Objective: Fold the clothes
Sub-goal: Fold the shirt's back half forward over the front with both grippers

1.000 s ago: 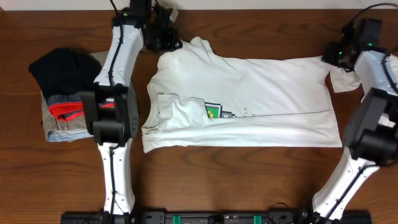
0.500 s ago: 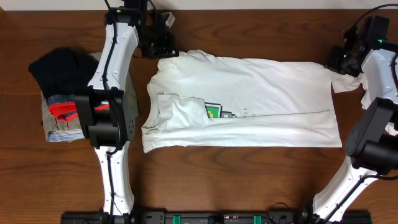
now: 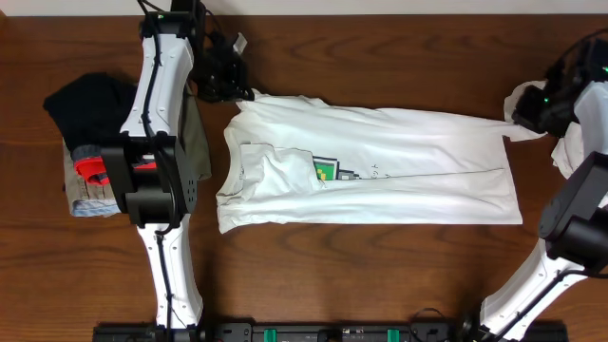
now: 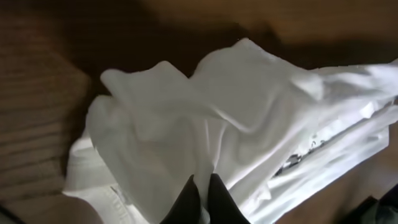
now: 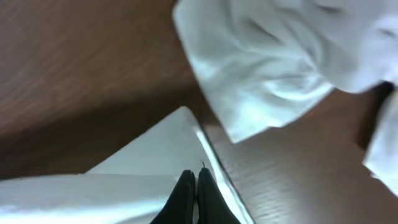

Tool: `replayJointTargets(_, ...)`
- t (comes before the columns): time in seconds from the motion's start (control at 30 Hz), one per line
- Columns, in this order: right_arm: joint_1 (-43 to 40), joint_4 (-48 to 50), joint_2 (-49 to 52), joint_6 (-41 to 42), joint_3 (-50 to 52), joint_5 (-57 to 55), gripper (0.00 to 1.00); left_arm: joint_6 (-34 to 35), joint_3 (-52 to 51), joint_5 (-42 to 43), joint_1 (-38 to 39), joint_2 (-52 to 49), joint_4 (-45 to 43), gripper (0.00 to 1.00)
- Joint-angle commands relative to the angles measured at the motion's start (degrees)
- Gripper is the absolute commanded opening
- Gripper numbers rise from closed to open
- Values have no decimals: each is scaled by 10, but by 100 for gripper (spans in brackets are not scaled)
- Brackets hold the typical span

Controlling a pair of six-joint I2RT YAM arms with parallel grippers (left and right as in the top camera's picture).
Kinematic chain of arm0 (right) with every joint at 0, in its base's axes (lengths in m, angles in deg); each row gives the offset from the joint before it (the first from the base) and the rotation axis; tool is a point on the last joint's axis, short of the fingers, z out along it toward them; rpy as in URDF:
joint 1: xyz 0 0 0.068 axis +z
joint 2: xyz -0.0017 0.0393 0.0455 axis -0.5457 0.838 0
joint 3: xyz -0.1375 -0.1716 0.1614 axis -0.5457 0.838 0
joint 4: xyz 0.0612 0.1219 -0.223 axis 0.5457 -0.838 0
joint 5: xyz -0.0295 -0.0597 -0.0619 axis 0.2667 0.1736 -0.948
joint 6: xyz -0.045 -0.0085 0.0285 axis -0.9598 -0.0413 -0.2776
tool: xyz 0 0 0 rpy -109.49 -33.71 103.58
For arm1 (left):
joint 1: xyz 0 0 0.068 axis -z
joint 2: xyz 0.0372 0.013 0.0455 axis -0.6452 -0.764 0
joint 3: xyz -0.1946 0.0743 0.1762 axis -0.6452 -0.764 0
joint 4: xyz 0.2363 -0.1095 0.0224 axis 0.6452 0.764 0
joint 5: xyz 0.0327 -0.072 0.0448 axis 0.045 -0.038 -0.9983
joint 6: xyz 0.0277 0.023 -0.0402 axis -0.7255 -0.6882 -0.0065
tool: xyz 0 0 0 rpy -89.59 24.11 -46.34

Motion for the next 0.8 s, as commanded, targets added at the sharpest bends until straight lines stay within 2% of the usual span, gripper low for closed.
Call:
replayJointTargets(0.0,-10,-5,-11,9,0,-10,1,-4,-3,-9,0,1,16,6)
replayJointTargets(0.3,-10,-15,-11,4,1,-8,1,-4,-3,-8,0,1,91,6)
replayJointTargets(0.6,-11,-69,-11,-7,1,-13,1,-4,-3,5,1,1,142,6)
replayJointTargets(0.77,-11,-84,-11,-11,1,-24,1,-4,-3,32,1,1,174,6)
